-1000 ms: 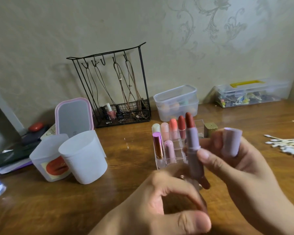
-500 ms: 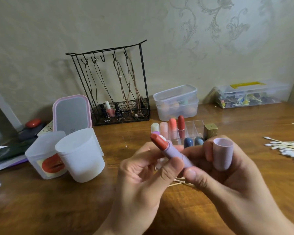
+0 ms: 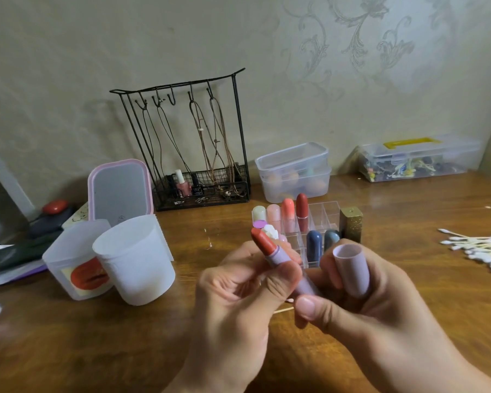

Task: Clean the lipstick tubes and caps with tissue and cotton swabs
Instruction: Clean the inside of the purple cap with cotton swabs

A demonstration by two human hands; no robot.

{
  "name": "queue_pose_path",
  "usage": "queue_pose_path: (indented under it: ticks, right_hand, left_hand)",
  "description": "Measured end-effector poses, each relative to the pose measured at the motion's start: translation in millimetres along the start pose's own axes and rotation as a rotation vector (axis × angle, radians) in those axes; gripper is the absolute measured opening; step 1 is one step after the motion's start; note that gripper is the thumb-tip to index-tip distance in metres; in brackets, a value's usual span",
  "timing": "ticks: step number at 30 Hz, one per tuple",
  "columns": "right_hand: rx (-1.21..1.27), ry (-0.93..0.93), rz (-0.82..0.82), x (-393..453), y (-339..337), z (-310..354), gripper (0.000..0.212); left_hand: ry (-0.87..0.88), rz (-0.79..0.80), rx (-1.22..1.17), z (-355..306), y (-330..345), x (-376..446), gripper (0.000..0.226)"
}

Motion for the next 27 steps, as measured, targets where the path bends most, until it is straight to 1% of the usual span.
queue_pose_path:
  ticks: [1,3,5,6,7,8,9,10,12,13,14,15,17,18,19,20,21,23,24,25,27]
  right_hand:
    - [0.036,0.012,0.029,1,0,0,0.028]
    - [0.122,0.047,0.147,4,1,0,0.026]
    - [0.331,0.122,0.3,6,3,0,0.02]
    - [0.46,0.171,0.342,6,4,0,0.016]
    - [0.533,0.215,0.346,6,5,-2,0.013]
    - [0.515,0.209,0.32,6,4,-4,0.011]
    - [0.41,0.171,0.255,5,3,-5,0.012]
    - [0.243,0.113,0.171,3,2,-6,0.016]
    - [-0.291,-0.005,-0.08,0,-2,-6,0.023]
    - [-0.491,-0.061,-0.167,-1,-1,-3,0.028]
    - [-0.522,-0.067,-0.193,-3,1,-2,0.031]
    - [-0.397,-0.042,-0.171,-4,4,-1,0.03]
    - [0.052,0.062,-0.051,-1,11,-1,0.025]
    - [0.226,0.109,-0.004,0,10,-5,0.024]
    - [0.28,0.123,0.022,1,10,-7,0.028]
    - [0.278,0.121,0.009,2,9,-7,0.037]
    - [0.222,0.119,-0.026,2,7,-7,0.046]
    - [0.089,0.127,-0.123,2,4,-6,0.047]
    - [0.075,0.142,-0.143,3,4,-7,0.047]
    - [0.108,0.148,-0.122,3,6,-6,0.046]
    - [0.327,0.203,0.002,3,11,-6,0.04]
  left_hand:
    - [-0.003,0.004,-0.014,0,1,0,0.027]
    - [-0.028,0.03,-0.062,-2,2,0,0.025]
    - [-0.099,0.044,-0.138,-4,4,0,0.031]
    - [-0.143,0.04,-0.174,-4,4,0,0.035]
    - [-0.169,0.035,-0.199,-4,4,0,0.038]
    - [-0.166,0.03,-0.201,-3,3,0,0.04]
    - [-0.145,0.02,-0.182,-1,2,0,0.04]
    - [-0.118,0.0,-0.153,1,1,0,0.04]
    - [-0.101,-0.066,-0.11,6,-1,0,0.04]
    - [-0.11,-0.095,-0.101,8,-2,-1,0.041]
    - [-0.133,-0.117,-0.115,11,-3,-2,0.043]
    - [-0.166,-0.127,-0.16,12,-4,-3,0.046]
    - [-0.198,-0.129,-0.214,11,-4,-3,0.051]
    - [-0.195,-0.126,-0.21,10,-4,-3,0.053]
    - [-0.183,-0.123,-0.202,9,-4,-3,0.053]
    - [-0.168,-0.123,-0.187,8,-3,-2,0.052]
    - [-0.156,-0.131,-0.171,9,-4,-2,0.049]
    - [-0.157,-0.157,-0.177,12,-4,-2,0.047]
    - [-0.16,-0.166,-0.198,13,-4,-2,0.049]
    - [-0.159,-0.162,-0.214,13,-5,-2,0.049]
    - [-0.16,-0.121,-0.196,11,-4,-3,0.047]
Point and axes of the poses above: each hand's wrist, its own x-axis towards the middle knuckle, its own y-axis out of the palm, z = x × y, the point moved 2 cm from there along x, towards the middle knuckle, and after that the axes turned 12 degrees about -x, right-handed, at the moved point
